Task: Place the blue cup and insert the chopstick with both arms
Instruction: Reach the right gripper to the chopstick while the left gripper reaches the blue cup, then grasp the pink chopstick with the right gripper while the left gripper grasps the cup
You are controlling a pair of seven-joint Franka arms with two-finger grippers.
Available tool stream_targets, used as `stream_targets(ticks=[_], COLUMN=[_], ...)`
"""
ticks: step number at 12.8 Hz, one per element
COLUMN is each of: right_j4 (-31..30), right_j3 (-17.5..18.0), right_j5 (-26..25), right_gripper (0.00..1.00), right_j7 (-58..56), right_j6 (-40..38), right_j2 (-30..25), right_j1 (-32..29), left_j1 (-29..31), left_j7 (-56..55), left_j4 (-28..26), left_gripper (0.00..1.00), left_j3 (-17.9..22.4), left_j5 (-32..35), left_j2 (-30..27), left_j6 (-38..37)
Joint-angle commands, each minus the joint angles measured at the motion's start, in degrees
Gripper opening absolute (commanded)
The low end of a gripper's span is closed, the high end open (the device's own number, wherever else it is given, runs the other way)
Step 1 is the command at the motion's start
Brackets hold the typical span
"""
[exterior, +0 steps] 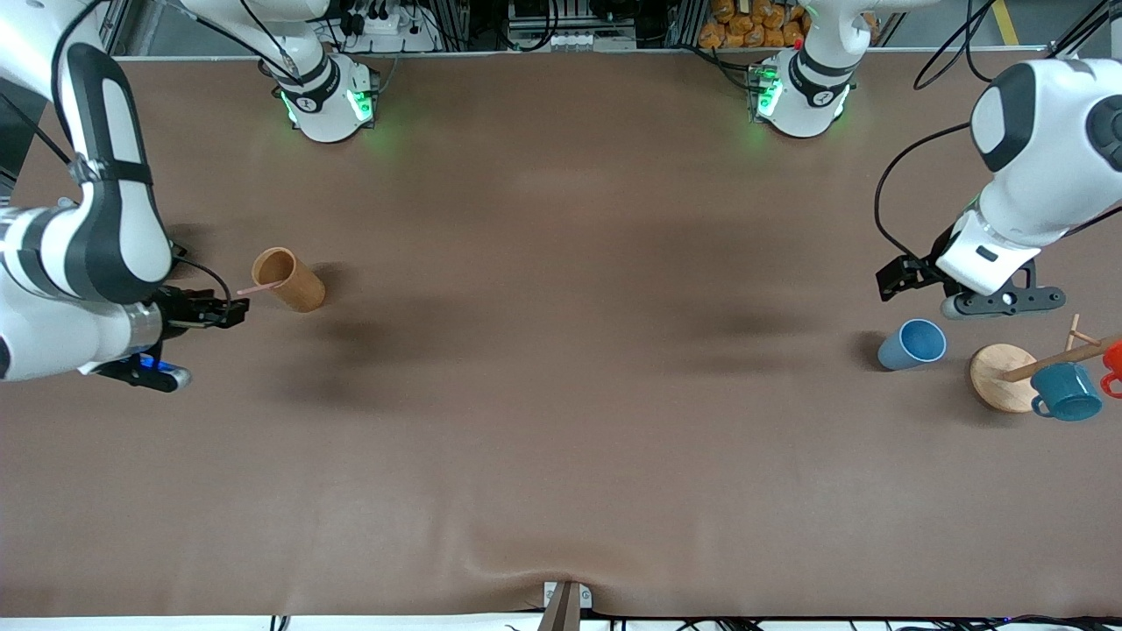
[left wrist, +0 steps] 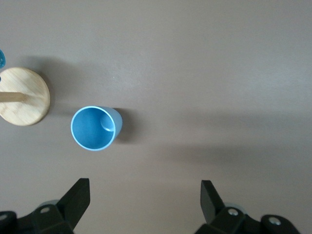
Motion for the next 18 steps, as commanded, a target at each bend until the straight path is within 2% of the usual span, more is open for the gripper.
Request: stream_targets(ticks=[1, 3, 7, 11, 14, 15, 16, 18], right_j4=[1.9, 1.9, 1.6, 1.7, 1.7, 1.7, 1.7, 1.7], right_j3=[0.0, 0.0, -0.1, -0.1, -0.1, -0.1, -0.1, -0.1], right_j5=[1.1, 1.0, 0.9, 0.3, 0.4, 0.3, 0.3, 0.4], right_gripper=[0.42, 0.35, 0.31, 0.2, 0.16, 0.12, 0.06, 0.05], right_j7=[1.2, 1.2, 1.4, 0.7, 0.6, 0.5, 0.5, 0.5], right_j6=[-1.6, -2.9, -5.7, -6.0, -5.9, -5.9, -5.9, -6.0], right_j2=[2.5, 2.6, 2.5, 2.8, 2.8, 2.8, 2.8, 2.7], right_j1=[0.4, 0.8, 0.7, 0.2, 0.1, 0.1, 0.1, 0.0], left_j1=[0.1, 0.3, 1.9, 3.6, 4.3, 4.7, 5.1, 6.1], left_j7=[-1.1, -1.1, -1.0, -0.9, -0.8, -0.8, -0.7, -0.7], left_j4=[-0.5, -0.7, -1.3, -1.3, -1.4, -1.4, -1.5, -1.7], left_gripper=[1.0, 1.0, 1.0, 1.0, 1.0, 1.0, 0.98, 0.95], left_j3=[-0.4, -0.3, -0.2, -0.2, -0.2, -0.2, -0.1, 0.1], left_j5=[2.0, 2.0, 2.2, 4.3, 4.3, 4.3, 4.3, 4.3], left_j2=[1.8, 3.0, 7.6, 12.9, 14.7, 15.3, 15.8, 16.7], left_j6=[3.2, 4.4, 10.1, 15.8, 15.9, 15.9, 15.8, 15.8])
